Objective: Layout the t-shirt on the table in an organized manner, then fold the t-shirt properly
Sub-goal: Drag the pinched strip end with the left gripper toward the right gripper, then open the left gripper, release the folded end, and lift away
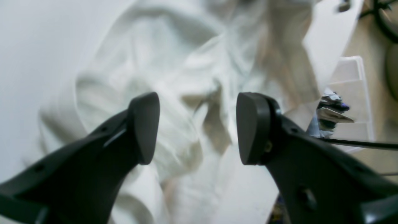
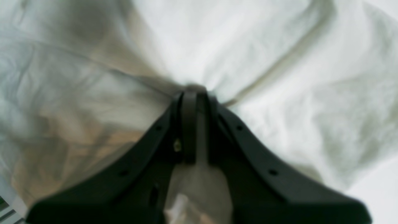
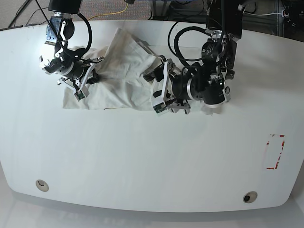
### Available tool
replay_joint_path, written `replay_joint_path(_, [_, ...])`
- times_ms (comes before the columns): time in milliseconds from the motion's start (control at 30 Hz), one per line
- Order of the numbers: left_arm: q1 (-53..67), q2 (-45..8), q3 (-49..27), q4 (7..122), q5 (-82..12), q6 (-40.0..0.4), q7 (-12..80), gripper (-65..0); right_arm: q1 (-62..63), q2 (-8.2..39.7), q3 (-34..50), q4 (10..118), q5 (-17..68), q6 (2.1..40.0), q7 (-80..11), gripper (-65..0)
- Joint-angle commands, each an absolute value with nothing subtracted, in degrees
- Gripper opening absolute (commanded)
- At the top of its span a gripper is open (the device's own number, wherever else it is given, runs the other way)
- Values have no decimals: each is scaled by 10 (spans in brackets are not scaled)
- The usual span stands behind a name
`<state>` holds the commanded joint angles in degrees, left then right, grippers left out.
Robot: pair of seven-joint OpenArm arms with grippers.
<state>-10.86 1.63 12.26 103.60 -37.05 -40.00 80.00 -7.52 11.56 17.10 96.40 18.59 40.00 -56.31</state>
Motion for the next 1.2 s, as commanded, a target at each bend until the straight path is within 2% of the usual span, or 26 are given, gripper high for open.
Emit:
replay_joint_path(133, [-136, -4, 83, 1037, -371, -400, 800, -283, -75, 112, 171, 964, 186, 400, -563, -599])
replay_joint_path(267, [-160, -41, 9, 1037, -369, -400, 800, -299, -76, 109, 171, 964, 186, 400, -563, -599])
replay_joint_path(333, [-164, -57, -18, 1036, -369, -400, 800, -343, -76, 109, 171, 964, 188, 400, -563, -599])
replay_joint_path(500, [-160, -102, -55, 1035, -368, -400, 800, -525, -75, 109, 171, 964, 189, 400, -562, -599])
replay_joint_path(567, [-156, -117, -55, 1035, -367, -400, 800, -556, -74, 109, 171, 964, 189, 400, -562, -599])
replay_joint_path(867, [-96, -131, -55, 1035, -367, -400, 798, -558, -73, 109, 171, 964, 189, 400, -562, -599])
replay_joint_path(1067, [-67, -127, -51, 1033, -367, -384, 795, -558, -73, 109, 171, 964, 190, 400, -562, -599])
replay_joint_path(1200, [-56, -120, -12, 1033, -368, -383, 783, -558, -73, 109, 171, 964, 190, 400, -562, -599])
